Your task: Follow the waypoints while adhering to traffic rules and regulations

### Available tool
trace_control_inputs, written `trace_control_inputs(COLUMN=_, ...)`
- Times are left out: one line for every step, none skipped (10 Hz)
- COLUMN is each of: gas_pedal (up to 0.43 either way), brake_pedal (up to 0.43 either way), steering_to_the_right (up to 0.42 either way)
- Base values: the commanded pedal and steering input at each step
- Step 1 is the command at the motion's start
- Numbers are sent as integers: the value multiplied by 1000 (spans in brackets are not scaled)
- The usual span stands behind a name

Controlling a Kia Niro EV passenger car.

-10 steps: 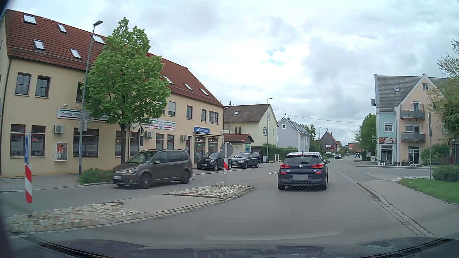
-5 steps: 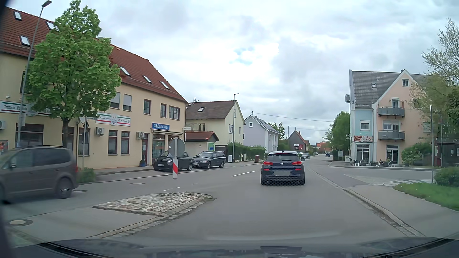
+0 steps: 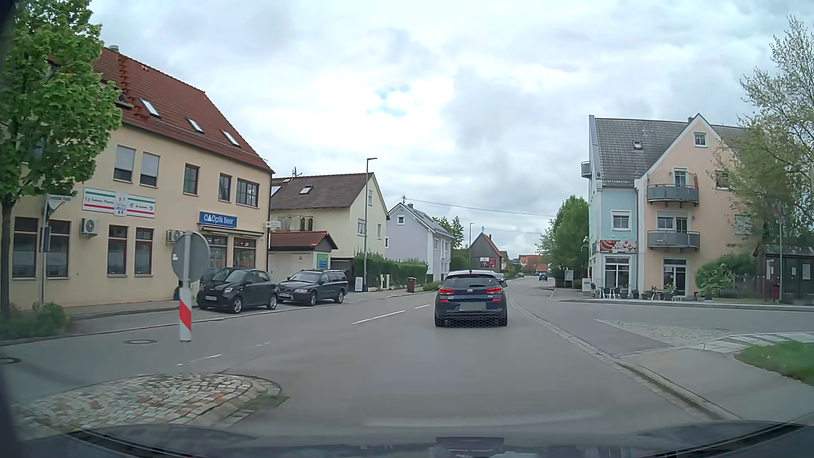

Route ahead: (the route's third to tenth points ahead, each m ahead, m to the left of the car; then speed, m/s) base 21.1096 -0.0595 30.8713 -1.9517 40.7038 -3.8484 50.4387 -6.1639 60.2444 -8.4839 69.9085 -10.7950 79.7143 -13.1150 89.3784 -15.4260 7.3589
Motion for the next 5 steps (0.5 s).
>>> trace_control_inputs(gas_pedal=390, brake_pedal=12, steering_to_the_right=50)
trace_control_inputs(gas_pedal=390, brake_pedal=12, steering_to_the_right=39)
trace_control_inputs(gas_pedal=390, brake_pedal=12, steering_to_the_right=34)
trace_control_inputs(gas_pedal=390, brake_pedal=12, steering_to_the_right=33)
trace_control_inputs(gas_pedal=390, brake_pedal=12, steering_to_the_right=27)
